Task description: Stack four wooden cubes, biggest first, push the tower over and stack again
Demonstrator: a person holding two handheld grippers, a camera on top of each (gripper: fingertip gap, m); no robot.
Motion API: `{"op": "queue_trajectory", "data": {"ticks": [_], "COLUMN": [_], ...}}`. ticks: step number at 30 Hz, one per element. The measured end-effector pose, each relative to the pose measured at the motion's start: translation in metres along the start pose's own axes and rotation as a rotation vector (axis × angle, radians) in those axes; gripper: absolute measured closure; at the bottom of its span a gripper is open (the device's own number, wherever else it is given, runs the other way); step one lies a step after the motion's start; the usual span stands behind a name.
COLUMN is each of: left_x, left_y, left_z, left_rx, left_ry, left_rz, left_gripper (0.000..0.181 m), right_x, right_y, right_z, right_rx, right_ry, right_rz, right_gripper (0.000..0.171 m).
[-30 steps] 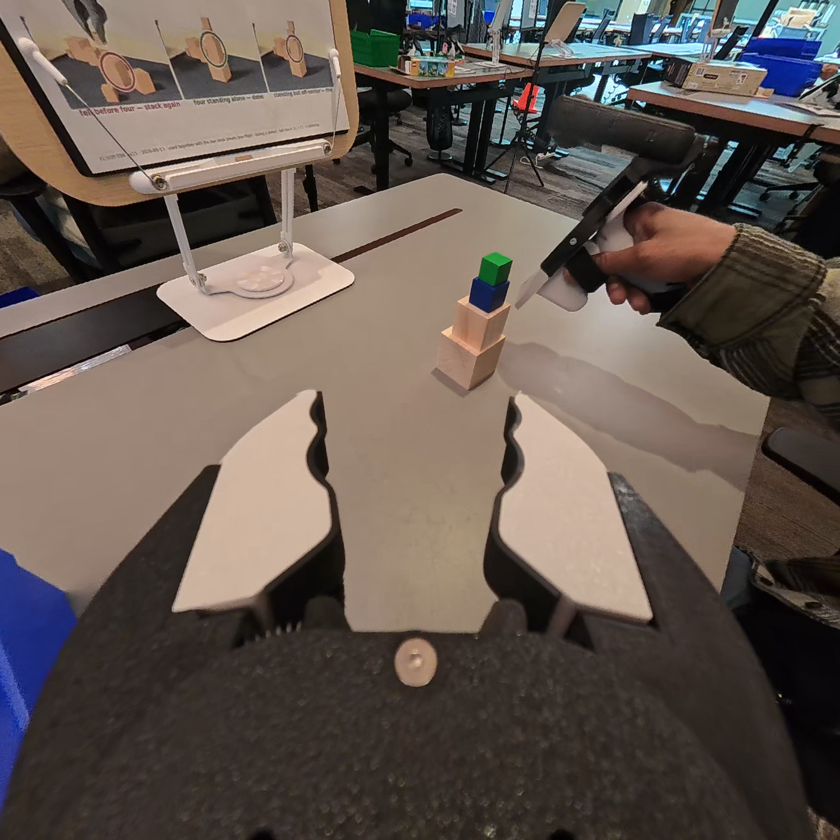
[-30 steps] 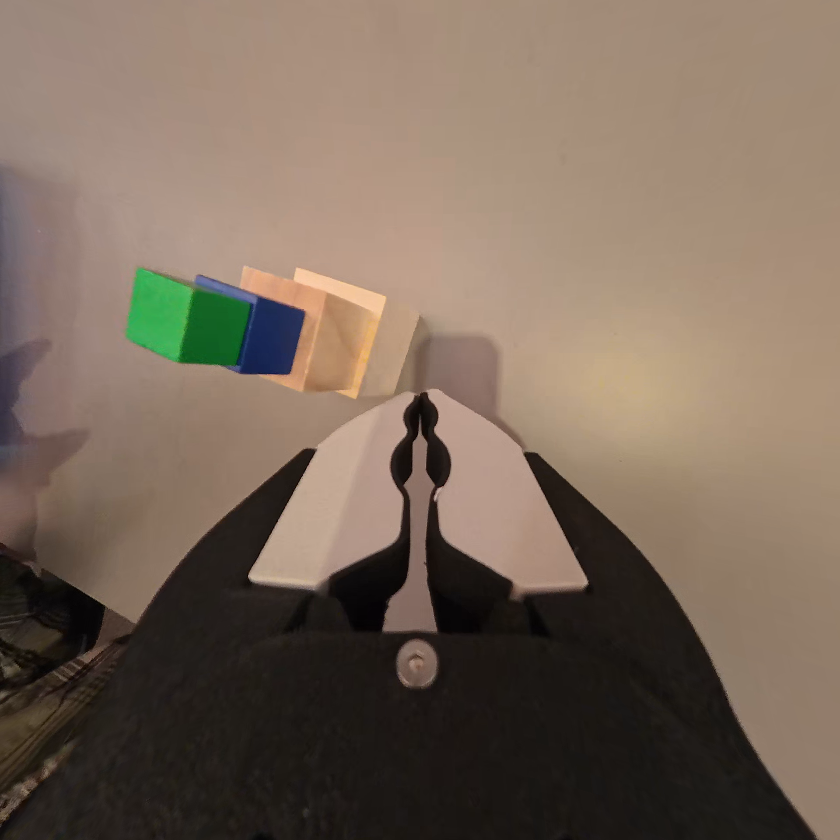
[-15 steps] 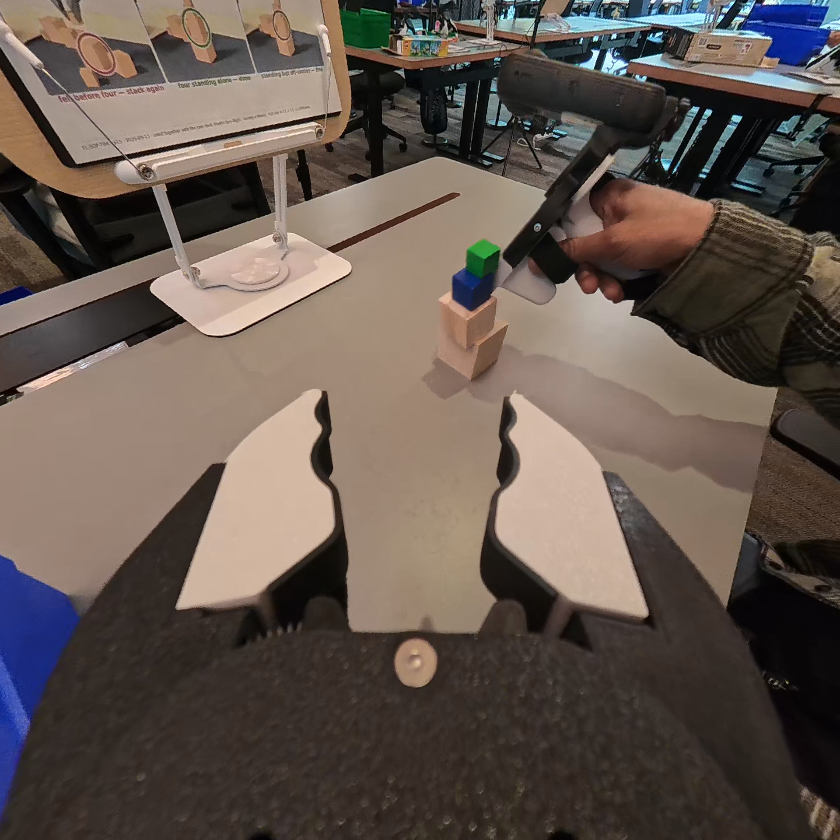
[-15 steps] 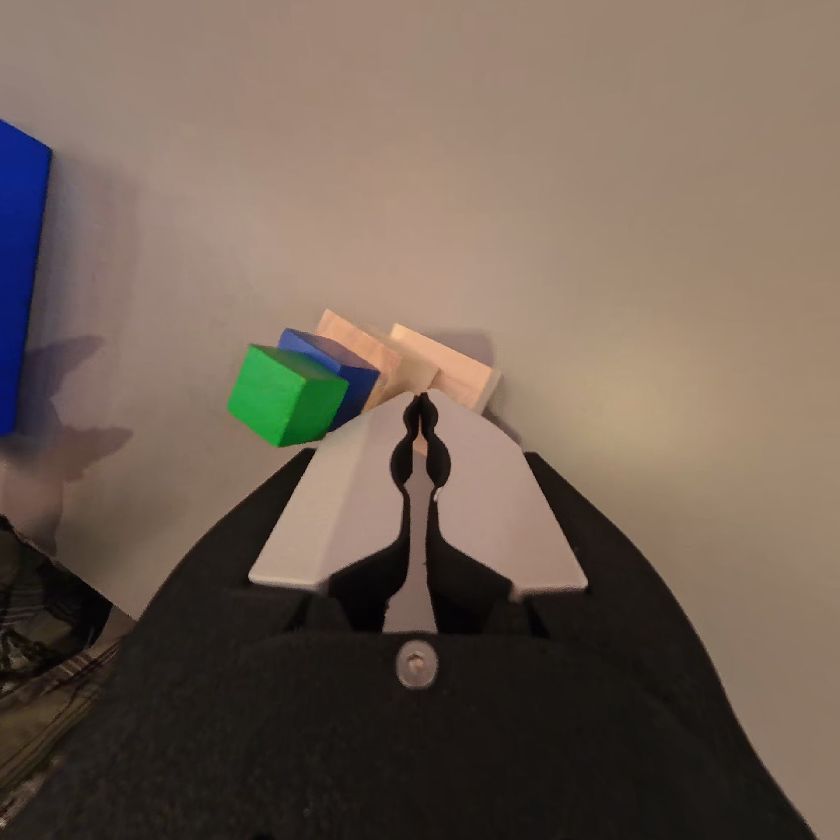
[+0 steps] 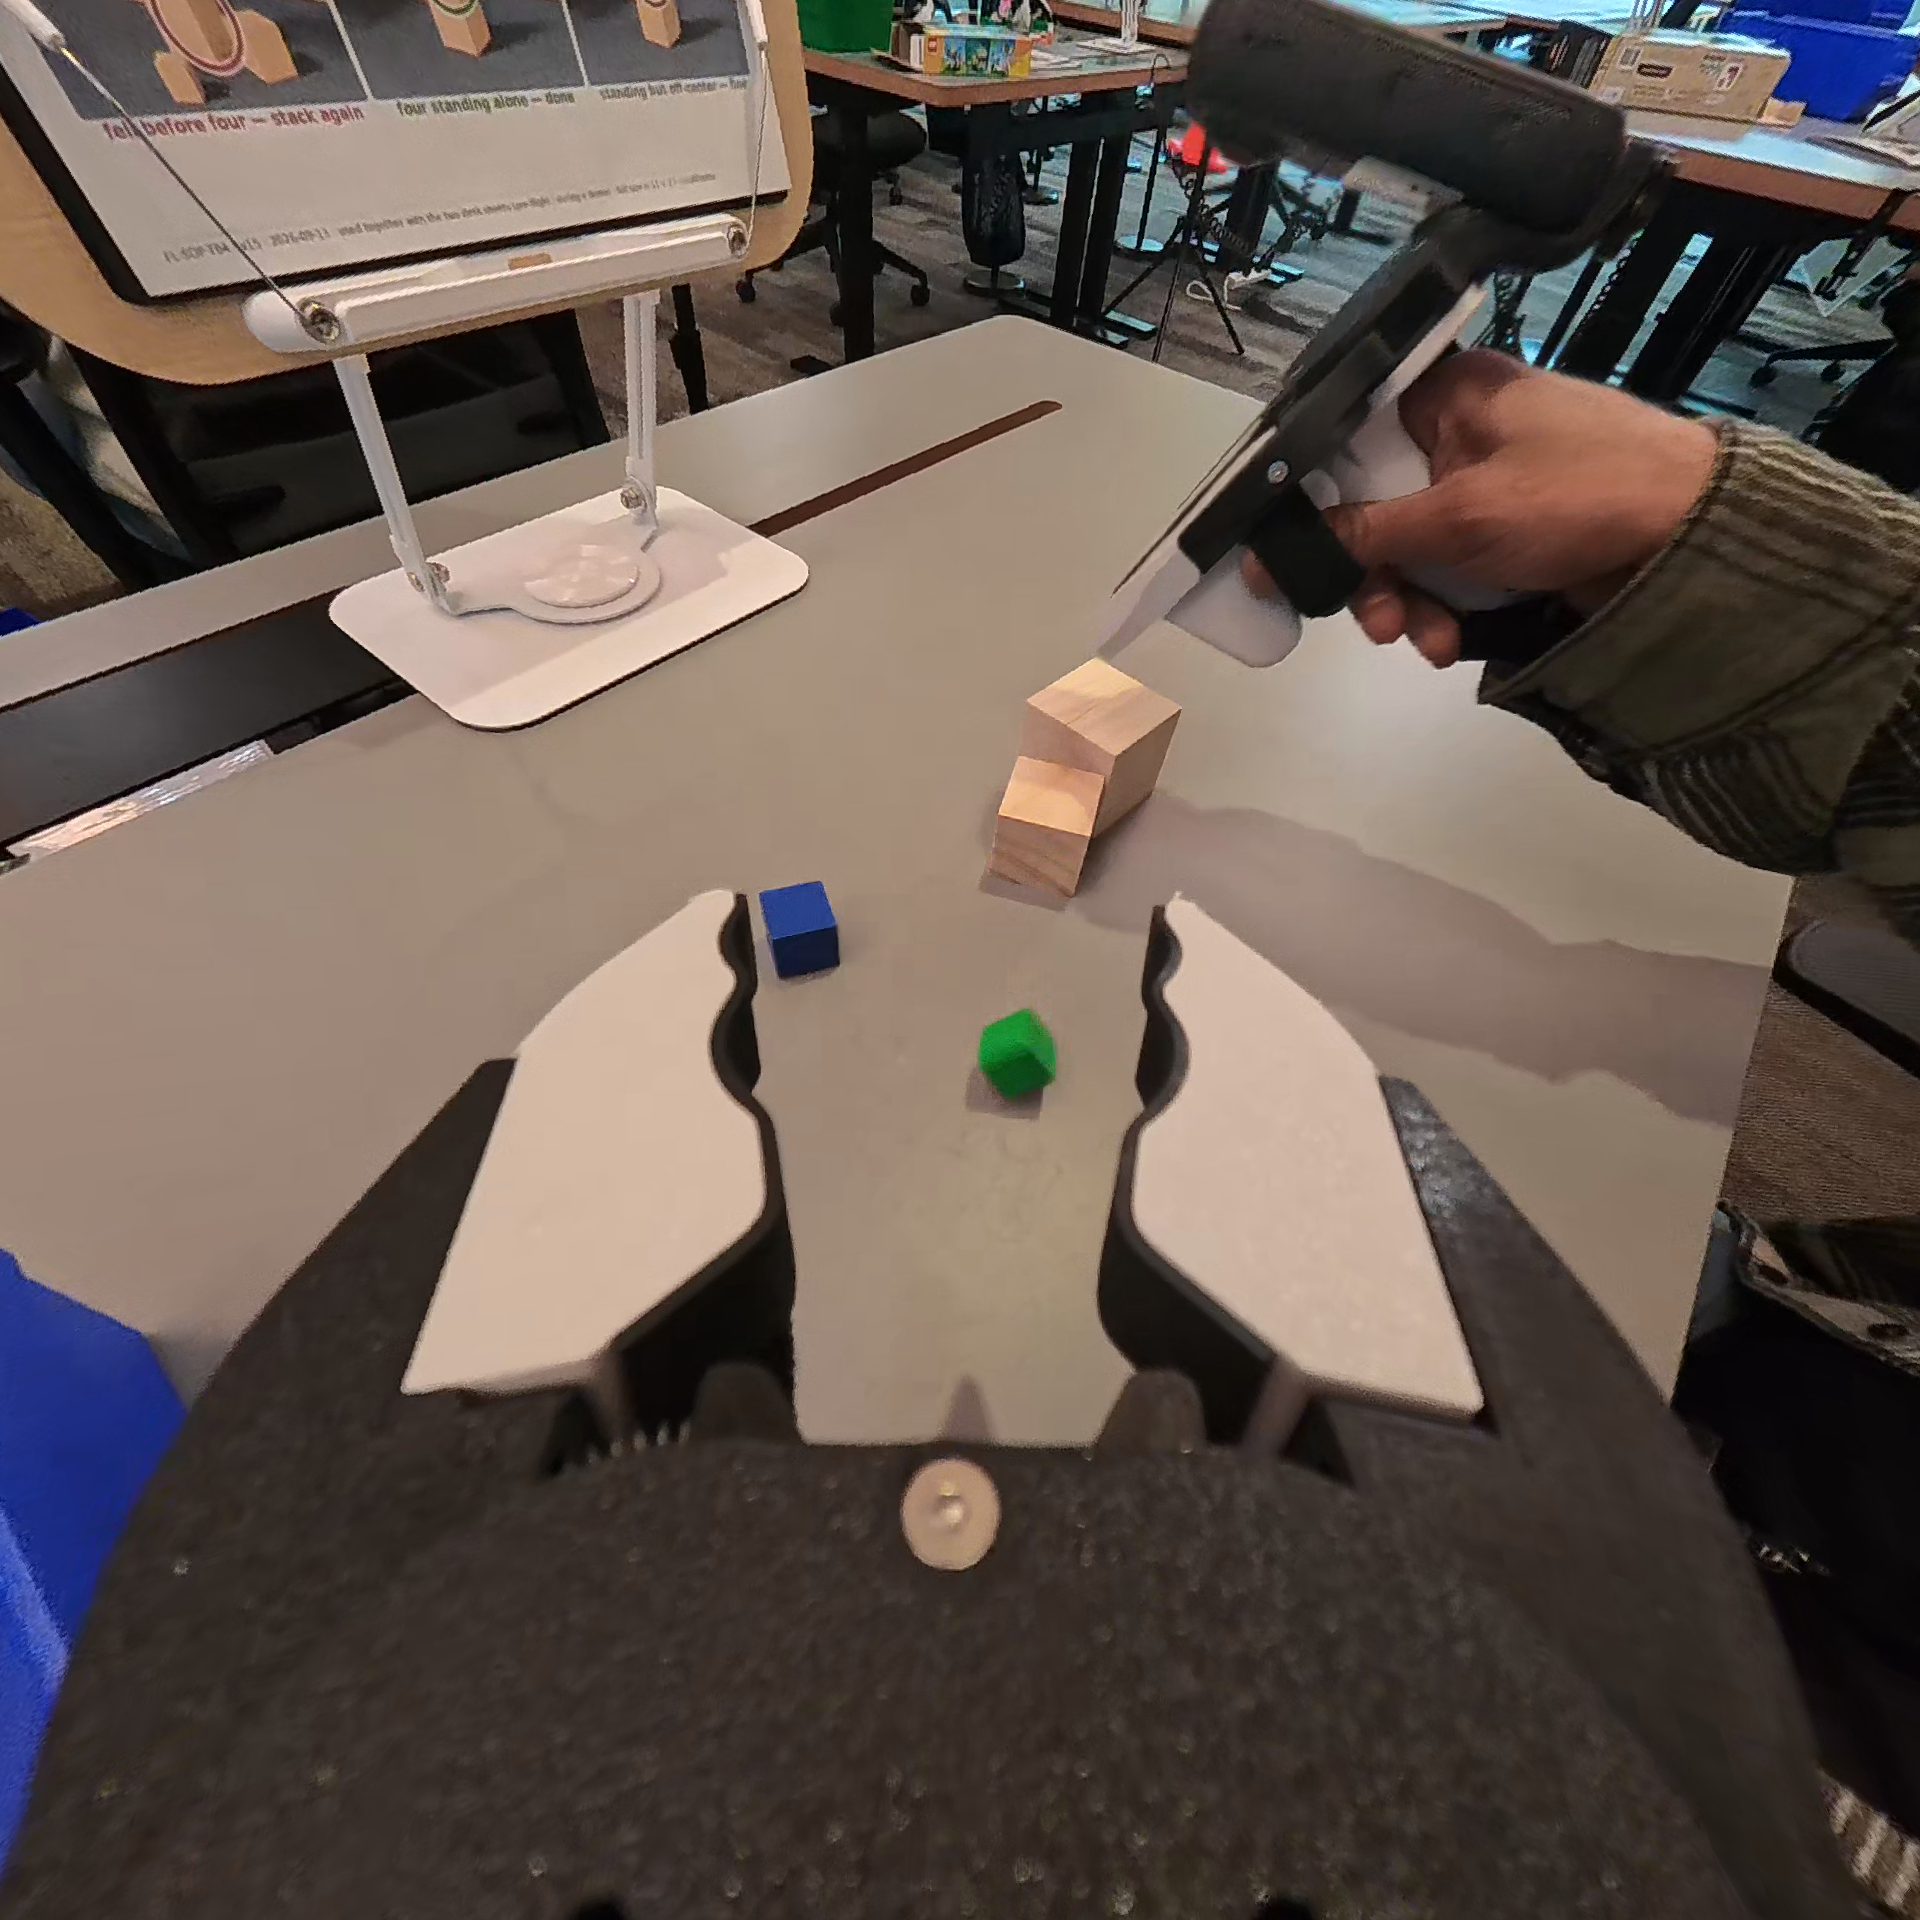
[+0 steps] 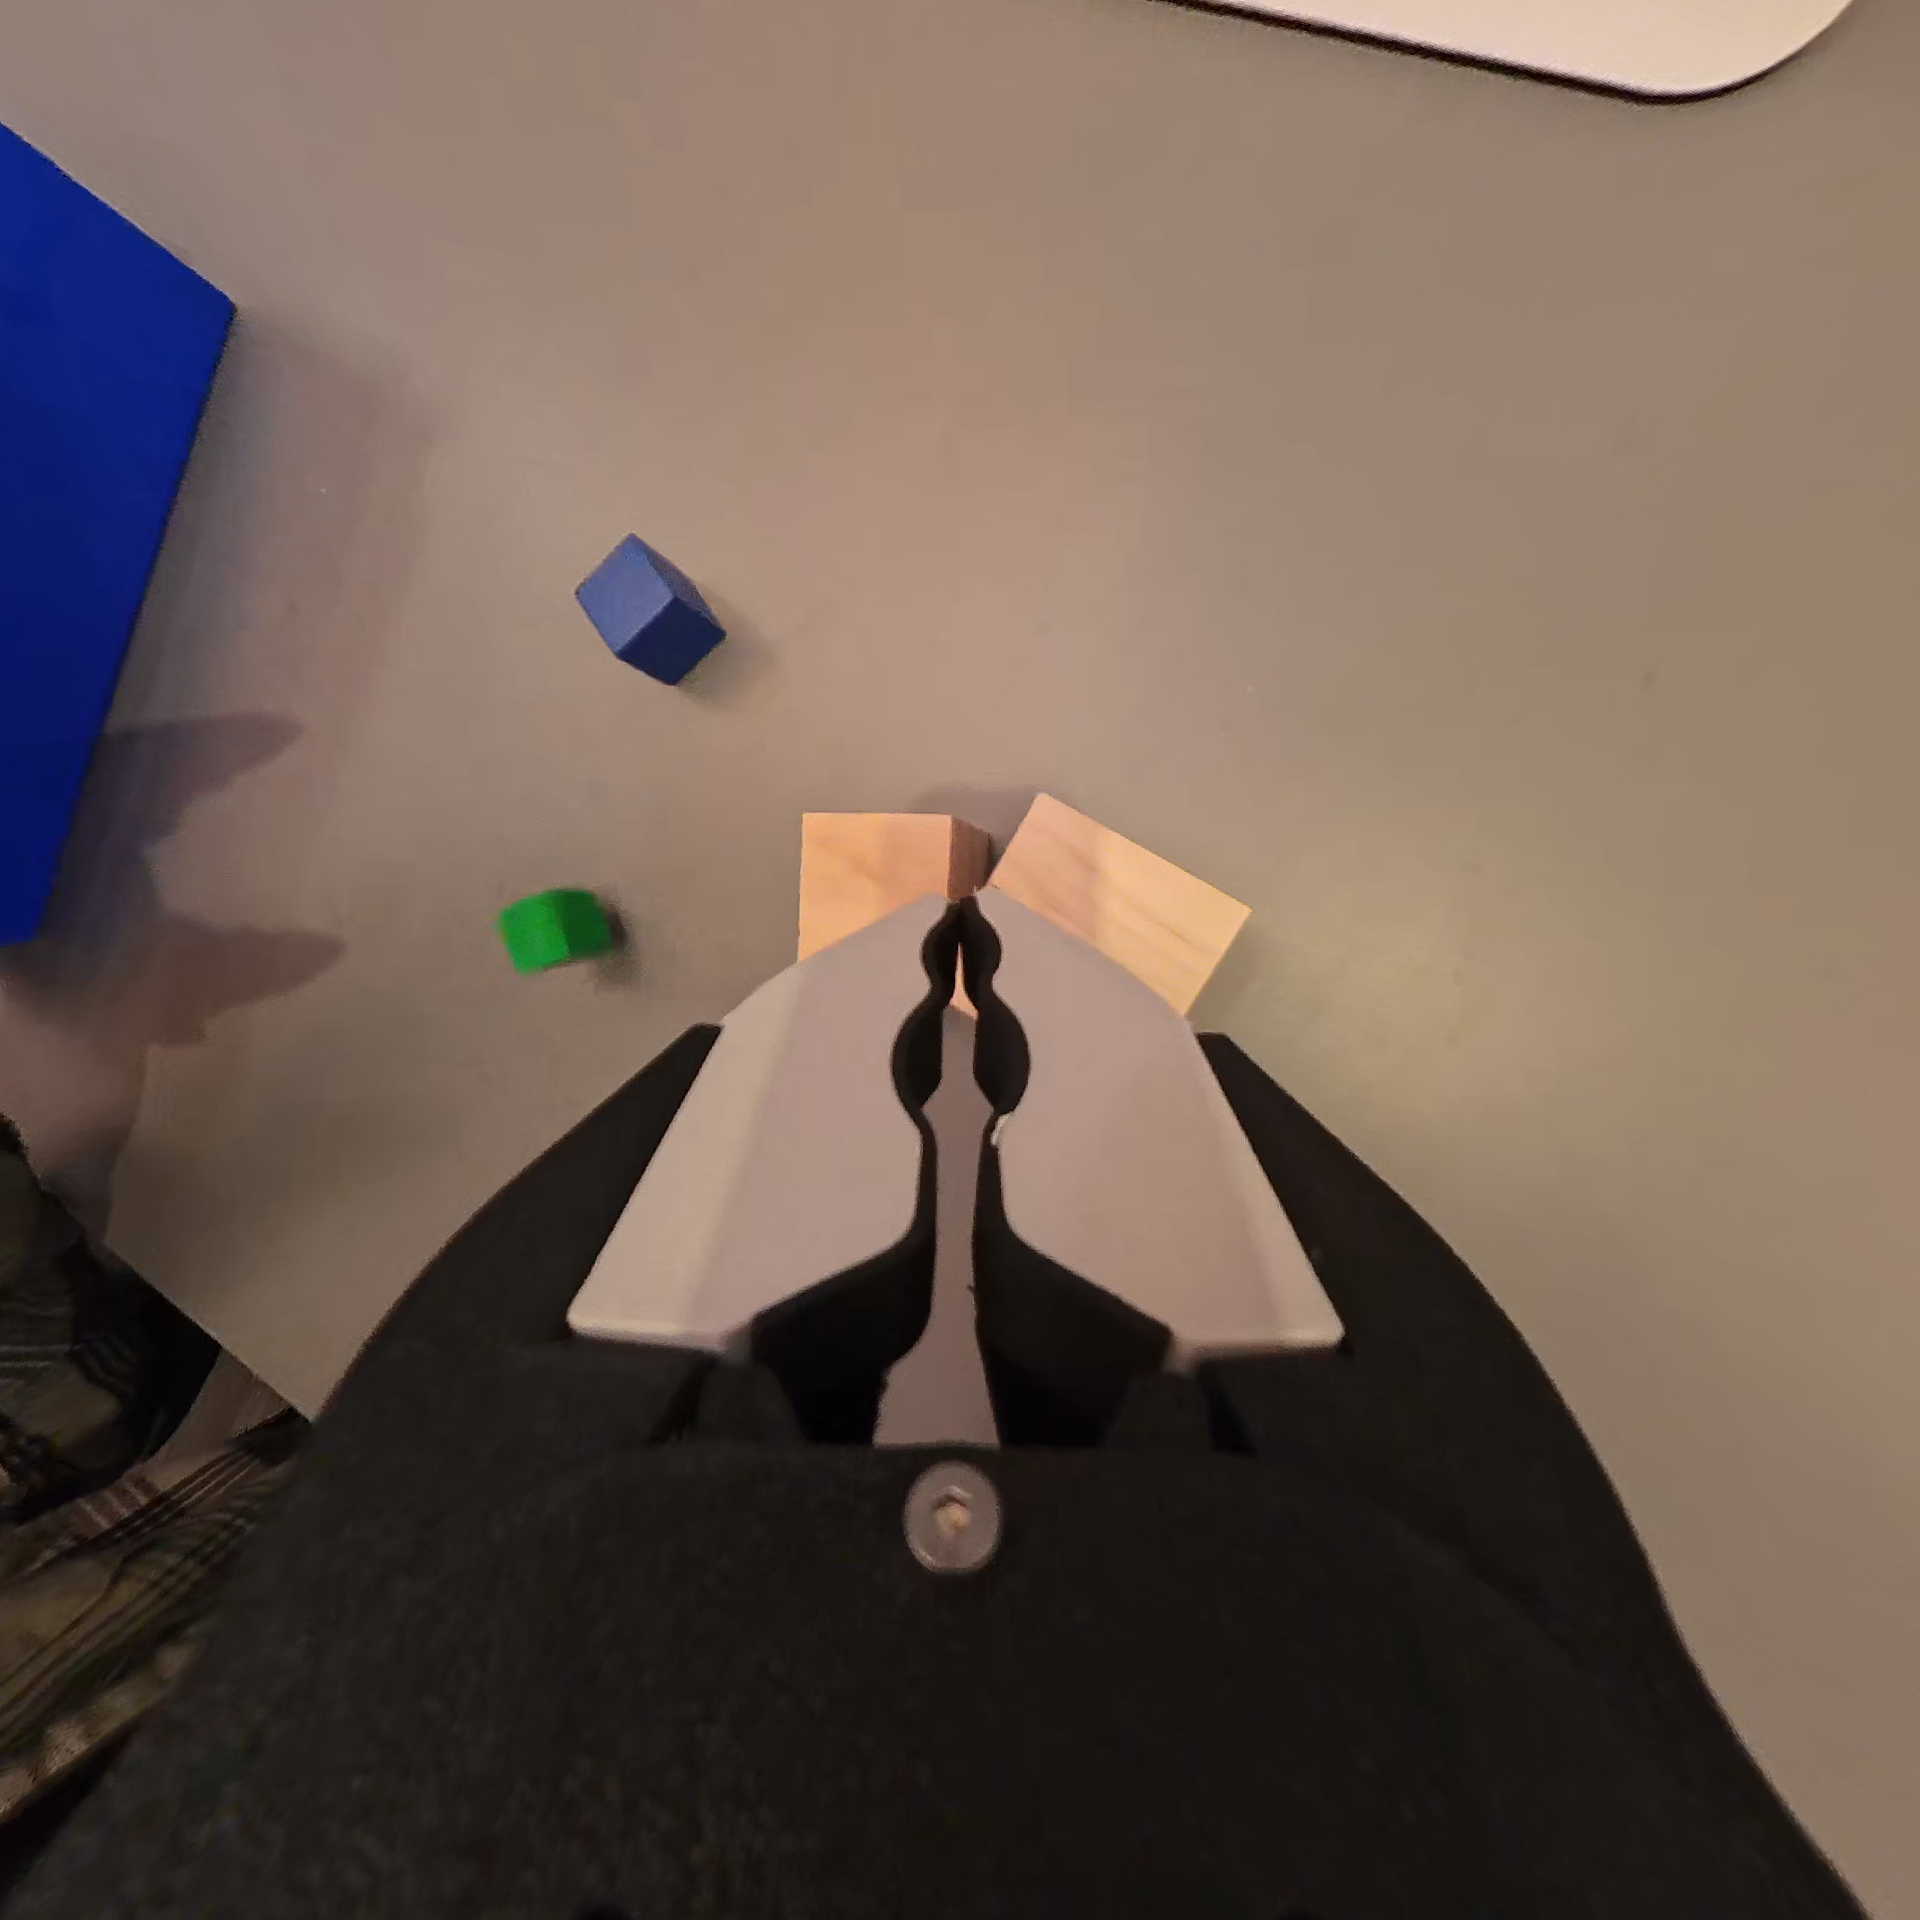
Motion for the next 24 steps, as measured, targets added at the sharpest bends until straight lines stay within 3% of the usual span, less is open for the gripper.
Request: {"op": "queue_trajectory", "data": {"ticks": [24], "left_x": [-0.007], "left_y": [-0.007], "left_z": [-0.022], "left_rx": [-0.035], "left_ry": [0.037], "left_rz": [-0.037], "left_gripper": [0.109], "right_x": [-0.056], "right_y": [-0.022], "right_z": [0.066], "right_rx": [0.031], "right_ry": [-0.295], "right_rz": [0.146], "right_gripper": [0.171]}}
Point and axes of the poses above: each gripper's, where its closed fingertips meet, z back along the fingers, x out of its top, y = z × x across the jaws, the point moved 7 cm from there along z, back along the fingers, and after that the axes turned 6 degrees about y, right-handed, at the moved point
